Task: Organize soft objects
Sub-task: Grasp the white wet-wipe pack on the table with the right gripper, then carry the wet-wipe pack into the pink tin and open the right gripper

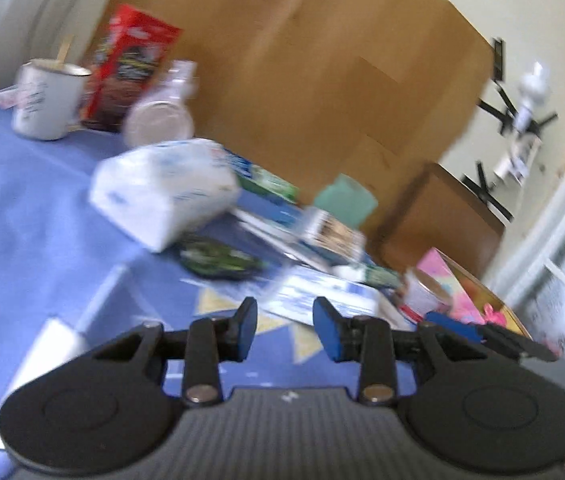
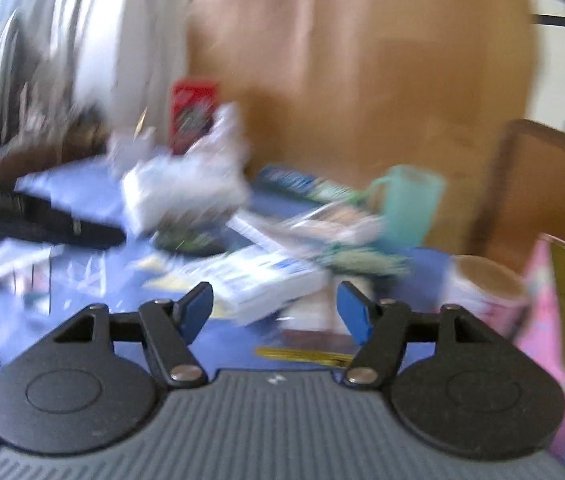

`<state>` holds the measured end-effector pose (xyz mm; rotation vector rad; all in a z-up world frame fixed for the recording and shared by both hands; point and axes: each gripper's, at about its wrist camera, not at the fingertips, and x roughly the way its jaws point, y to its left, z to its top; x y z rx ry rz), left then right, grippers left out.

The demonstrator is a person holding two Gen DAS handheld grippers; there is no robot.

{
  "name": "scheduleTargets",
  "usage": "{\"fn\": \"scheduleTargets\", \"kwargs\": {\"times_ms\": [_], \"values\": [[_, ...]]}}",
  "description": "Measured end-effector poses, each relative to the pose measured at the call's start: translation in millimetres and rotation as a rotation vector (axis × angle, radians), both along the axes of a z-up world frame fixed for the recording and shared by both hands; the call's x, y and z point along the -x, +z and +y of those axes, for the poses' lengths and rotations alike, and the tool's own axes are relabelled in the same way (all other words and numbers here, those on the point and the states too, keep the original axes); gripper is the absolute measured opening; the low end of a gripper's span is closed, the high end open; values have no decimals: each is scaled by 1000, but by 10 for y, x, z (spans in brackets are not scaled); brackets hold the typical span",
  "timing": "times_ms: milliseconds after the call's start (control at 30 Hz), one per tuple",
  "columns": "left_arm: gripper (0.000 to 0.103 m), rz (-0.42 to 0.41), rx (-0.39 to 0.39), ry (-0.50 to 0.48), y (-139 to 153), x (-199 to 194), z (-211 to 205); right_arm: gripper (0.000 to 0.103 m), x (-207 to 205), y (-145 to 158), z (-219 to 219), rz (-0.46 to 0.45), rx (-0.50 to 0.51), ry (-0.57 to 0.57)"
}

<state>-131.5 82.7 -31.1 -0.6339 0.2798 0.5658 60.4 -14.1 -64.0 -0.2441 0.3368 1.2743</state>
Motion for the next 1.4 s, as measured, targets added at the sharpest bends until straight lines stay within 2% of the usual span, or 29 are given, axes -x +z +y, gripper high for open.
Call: {"fn": "scheduleTargets", "kwargs": {"times_ms": [133, 167, 200, 233, 267, 300, 400, 533, 600, 667, 733, 833, 867, 900, 967, 1000, 1067, 1167, 1200, 1233, 1300, 1400], "values": [[32, -18, 8, 5, -33, 124, 105, 69, 115, -154, 388, -143, 90, -9], [32, -21, 7, 1, -54, 162, 127, 64, 161, -182, 470, -179, 115, -15], [32, -24, 10, -5, -70, 167, 151, 44, 159, -222, 463, -209, 132, -1], [32, -27, 13, -11, -81, 161, 166, 32, 142, -248, 469, -234, 149, -7], [32, -25, 16, -17, -82, 144, 181, 15, 136, -255, 413, -263, 148, -6], [32, -21, 19, -18, -70, 130, 166, 9, 157, -249, 355, -264, 149, -11], [32, -16, 35, -42, -137, 57, 252, 8, 63, -207, 138, -236, 119, 15], [49, -4, 53, -75, -146, -118, 316, 8, 97, -197, -102, -166, 107, 48], [49, 9, 60, -110, -149, -257, 349, 8, 96, -161, -115, -140, 113, 62], [50, 33, 109, -141, -162, -385, 366, 8, 131, -118, -217, -86, 102, 83], [57, 42, 145, -180, -201, -460, 336, 8, 204, -98, -366, -47, 96, 107], [64, 68, 145, -210, -272, -487, 263, 15, 293, -157, -615, 2, 111, 161], [67, 73, 144, -216, -284, -486, 244, 30, 296, -179, -658, 29, 115, 167], [68, 72, 146, -223, -298, -480, 221, 53, 281, -199, -700, 54, 111, 166], [69, 72, 154, -236, -303, -469, 185, 71, 209, -233, -733, 100, 95, 153], [69, 74, 159, -244, -308, -462, 155, 73, 180, -248, -714, 122, 93, 157], [69, 89, 154, -259, -297, -482, 113, 74, 140, -289, -639, 150, 94, 172], [63, 126, 131, -273, -328, -549, 51, 76, 134, -408, -448, 136, 124, 193], [60, 137, 114, -279, -334, -581, 17, 75, 141, -450, -379, 123, 134, 195], [52, 144, 106, -287, -355, -602, -9, 74, 194, -460, -344, 100, 118, 194], [52, 159, 102, -283, -340, -633, -65, 67, 182, -445, -327, 99, 108, 173], [52, 156, 66, -307, -232, -679, -194, 67, 107, -407, -465, 120, 56, 130]]}}
